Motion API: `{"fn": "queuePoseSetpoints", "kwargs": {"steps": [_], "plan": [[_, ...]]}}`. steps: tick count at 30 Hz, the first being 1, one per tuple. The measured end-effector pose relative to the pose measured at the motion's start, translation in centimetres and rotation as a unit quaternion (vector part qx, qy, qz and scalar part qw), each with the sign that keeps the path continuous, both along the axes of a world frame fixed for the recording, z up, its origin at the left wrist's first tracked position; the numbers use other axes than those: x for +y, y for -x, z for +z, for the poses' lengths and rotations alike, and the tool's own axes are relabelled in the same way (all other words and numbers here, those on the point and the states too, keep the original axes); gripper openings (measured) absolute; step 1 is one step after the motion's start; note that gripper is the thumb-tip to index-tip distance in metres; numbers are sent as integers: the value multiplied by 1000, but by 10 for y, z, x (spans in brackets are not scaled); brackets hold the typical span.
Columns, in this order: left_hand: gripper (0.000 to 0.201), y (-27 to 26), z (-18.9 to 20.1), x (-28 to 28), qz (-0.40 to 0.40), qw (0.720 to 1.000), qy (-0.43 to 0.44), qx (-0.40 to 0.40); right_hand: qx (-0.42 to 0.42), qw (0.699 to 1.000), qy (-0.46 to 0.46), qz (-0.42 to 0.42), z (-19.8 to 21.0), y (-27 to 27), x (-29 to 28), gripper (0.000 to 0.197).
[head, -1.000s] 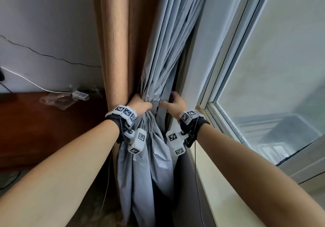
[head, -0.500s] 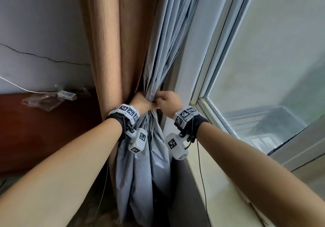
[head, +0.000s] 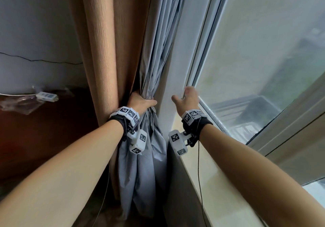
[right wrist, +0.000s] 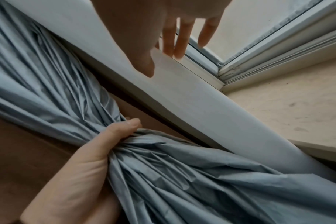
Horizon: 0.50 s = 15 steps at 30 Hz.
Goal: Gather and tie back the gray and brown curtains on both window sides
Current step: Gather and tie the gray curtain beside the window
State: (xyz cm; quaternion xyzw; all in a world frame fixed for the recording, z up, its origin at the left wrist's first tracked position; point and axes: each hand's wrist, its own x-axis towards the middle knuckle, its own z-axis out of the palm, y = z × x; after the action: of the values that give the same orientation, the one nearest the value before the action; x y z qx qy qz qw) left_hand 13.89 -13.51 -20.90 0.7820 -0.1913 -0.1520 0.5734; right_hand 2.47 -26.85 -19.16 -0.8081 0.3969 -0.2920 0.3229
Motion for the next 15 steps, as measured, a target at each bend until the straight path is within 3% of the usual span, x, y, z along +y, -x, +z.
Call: {"fn": "queuePoseSetpoints", "kwargs": {"steps": [1, 5, 9, 12, 13, 15], "plan": [[45, 1, 1, 0, -2, 1000, -2, 2, 1, 999, -11, 36, 2, 2, 3, 17], [40, 9, 5, 3, -6, 1000, 3, -7, -20, 990, 17, 141, -2, 1, 16, 12], [61, 12, 4, 5, -77, 996, -4, -38, -9, 972, 23, 233, 2, -3, 38, 14], [80, 8, -9, -1, -133, 989, -34, -57, -6, 969, 36, 245, 10, -6, 49, 14], [80, 9, -8, -2, -136, 988, -44, -64, -5, 967, 32, 253, 11, -7, 51, 17], [60, 15, 2, 4, -122, 989, -41, -67, -1, 959, -8, 282, 12, -8, 51, 27]]}}
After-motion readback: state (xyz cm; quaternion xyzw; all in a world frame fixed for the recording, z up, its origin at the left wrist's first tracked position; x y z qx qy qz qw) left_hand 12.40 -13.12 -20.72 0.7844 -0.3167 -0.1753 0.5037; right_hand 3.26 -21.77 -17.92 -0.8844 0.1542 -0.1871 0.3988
